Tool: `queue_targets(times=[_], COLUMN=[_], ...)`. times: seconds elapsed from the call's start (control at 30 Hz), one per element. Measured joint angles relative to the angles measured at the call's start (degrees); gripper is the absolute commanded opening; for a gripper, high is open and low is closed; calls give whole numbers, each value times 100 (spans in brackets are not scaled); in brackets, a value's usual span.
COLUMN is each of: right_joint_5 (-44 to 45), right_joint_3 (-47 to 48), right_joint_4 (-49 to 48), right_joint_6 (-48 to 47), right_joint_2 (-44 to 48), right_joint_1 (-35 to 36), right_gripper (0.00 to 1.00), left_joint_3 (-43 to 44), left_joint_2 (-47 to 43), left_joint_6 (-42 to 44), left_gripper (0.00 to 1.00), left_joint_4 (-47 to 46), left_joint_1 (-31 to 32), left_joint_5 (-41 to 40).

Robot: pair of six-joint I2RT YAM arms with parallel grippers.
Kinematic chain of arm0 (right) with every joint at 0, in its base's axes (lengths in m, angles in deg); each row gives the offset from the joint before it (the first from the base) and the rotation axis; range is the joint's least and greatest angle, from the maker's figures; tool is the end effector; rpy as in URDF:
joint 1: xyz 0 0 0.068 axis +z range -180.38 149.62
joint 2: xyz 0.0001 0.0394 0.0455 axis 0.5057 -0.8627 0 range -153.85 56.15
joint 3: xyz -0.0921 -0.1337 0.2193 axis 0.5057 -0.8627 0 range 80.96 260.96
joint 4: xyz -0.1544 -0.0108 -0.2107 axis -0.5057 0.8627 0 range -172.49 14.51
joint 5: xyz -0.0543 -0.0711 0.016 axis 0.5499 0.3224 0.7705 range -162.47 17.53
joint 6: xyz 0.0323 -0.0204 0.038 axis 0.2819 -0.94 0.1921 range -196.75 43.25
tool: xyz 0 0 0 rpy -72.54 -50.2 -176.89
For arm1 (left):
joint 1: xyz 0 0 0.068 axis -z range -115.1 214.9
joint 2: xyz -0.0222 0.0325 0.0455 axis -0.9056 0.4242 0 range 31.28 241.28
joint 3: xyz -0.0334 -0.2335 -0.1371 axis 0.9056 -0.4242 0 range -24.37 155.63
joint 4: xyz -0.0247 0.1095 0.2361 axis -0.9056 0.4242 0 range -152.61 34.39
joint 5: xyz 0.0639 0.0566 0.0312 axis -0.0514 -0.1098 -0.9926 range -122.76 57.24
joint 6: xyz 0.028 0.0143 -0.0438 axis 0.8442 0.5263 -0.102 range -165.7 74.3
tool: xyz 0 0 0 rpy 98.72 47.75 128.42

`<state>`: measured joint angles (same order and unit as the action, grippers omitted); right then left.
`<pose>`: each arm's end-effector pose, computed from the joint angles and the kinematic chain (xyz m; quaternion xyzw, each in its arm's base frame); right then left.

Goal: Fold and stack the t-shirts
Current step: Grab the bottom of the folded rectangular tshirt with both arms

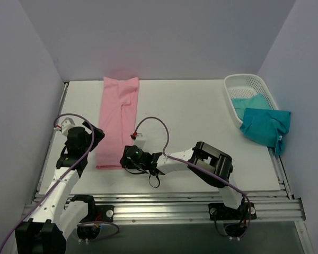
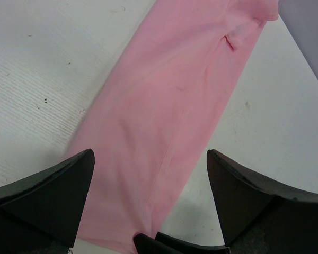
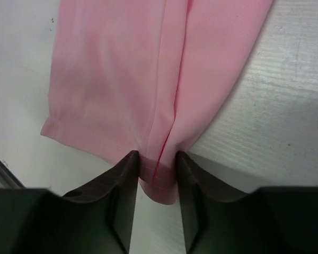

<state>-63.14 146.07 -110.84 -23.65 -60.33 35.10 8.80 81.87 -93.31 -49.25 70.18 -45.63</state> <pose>0.1870 0.3961 0.1532 -0.0450 0.8312 0.4382 0.3392 0.1974 -0.0102 0.2457 -0.3636 0.7857 -0.1314 0.4829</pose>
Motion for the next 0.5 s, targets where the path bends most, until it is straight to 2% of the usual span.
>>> queue_targets(times=[0.03,0.1,0.37,0.5], right_joint_5=[-2,-17,13,144], right_joint_3=[0,-20,-640,-1156], right_joint_4=[-9,-17,-297,-245], right_joint_6=[7,24,83,74], right_joint_2=[-13,-37,273,688], right_joint_1=[-13,-20,-197,-446], right_gripper=[16,0,0,0], left_joint_3=[-2,-7,-229,-354], left_joint_2=[24,83,210,173], left_joint_6=[0,0,-46,-175], left_gripper=[96,96,100,100], left_joint_4=[-7,-33,-120,-7], left_joint_1=[0,0,103,603], left_joint_5=[0,2,105,109])
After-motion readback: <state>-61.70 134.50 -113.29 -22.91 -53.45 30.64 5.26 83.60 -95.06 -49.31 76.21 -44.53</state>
